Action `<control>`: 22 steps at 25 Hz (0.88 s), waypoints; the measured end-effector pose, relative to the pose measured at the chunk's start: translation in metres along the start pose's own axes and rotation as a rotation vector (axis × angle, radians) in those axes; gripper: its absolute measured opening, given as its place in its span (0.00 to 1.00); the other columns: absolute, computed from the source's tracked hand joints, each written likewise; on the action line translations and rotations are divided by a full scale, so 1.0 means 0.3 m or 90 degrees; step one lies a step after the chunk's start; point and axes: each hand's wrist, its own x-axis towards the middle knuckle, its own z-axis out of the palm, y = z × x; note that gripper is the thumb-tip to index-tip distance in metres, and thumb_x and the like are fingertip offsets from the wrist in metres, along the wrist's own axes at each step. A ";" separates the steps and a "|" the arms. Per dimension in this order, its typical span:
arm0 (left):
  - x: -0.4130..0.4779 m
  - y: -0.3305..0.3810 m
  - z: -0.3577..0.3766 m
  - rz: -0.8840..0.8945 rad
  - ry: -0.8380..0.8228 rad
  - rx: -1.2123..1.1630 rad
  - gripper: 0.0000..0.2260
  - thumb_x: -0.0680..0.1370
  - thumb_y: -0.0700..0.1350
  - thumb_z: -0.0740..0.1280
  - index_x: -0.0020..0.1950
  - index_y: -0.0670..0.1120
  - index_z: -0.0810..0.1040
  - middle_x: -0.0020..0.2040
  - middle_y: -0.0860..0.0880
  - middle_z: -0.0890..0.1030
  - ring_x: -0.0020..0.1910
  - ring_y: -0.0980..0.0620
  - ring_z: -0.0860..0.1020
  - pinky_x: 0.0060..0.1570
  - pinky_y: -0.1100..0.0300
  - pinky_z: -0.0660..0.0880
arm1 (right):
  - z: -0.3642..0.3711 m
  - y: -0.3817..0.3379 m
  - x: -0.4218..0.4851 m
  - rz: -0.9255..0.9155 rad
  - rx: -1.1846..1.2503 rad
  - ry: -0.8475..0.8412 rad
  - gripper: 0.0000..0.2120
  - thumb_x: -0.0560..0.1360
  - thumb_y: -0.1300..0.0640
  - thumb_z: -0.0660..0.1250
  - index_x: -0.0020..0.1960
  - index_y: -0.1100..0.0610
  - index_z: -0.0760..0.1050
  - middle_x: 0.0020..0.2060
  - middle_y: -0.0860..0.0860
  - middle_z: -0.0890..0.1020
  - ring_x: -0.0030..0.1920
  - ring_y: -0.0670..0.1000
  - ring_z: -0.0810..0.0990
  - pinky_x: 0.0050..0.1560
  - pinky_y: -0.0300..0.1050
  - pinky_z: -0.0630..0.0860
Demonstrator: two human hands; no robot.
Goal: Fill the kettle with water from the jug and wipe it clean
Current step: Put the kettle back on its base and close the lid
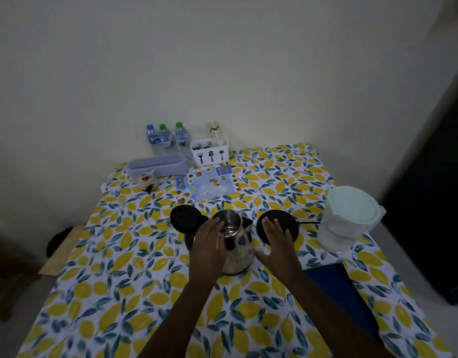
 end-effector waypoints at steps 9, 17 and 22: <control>0.044 -0.149 -0.176 -0.215 -0.003 -0.146 0.33 0.79 0.47 0.66 0.78 0.43 0.52 0.76 0.42 0.63 0.73 0.42 0.66 0.68 0.45 0.69 | 0.005 -0.117 0.085 0.062 0.075 -0.107 0.45 0.72 0.50 0.73 0.77 0.59 0.48 0.78 0.56 0.55 0.78 0.54 0.53 0.75 0.53 0.58; 0.142 -0.044 -0.059 0.083 -0.215 -0.023 0.25 0.79 0.41 0.65 0.75 0.49 0.62 0.77 0.46 0.63 0.76 0.45 0.60 0.75 0.48 0.60 | -0.019 -0.116 0.077 0.064 0.087 -0.108 0.44 0.71 0.55 0.74 0.78 0.54 0.50 0.76 0.57 0.60 0.75 0.57 0.62 0.69 0.51 0.68; 0.165 -0.028 0.014 0.096 -0.278 0.149 0.21 0.82 0.51 0.59 0.74 0.51 0.64 0.79 0.46 0.58 0.77 0.42 0.55 0.76 0.46 0.55 | -0.015 -0.096 0.077 0.046 0.055 -0.115 0.45 0.71 0.53 0.74 0.78 0.54 0.48 0.77 0.58 0.59 0.76 0.57 0.58 0.71 0.53 0.65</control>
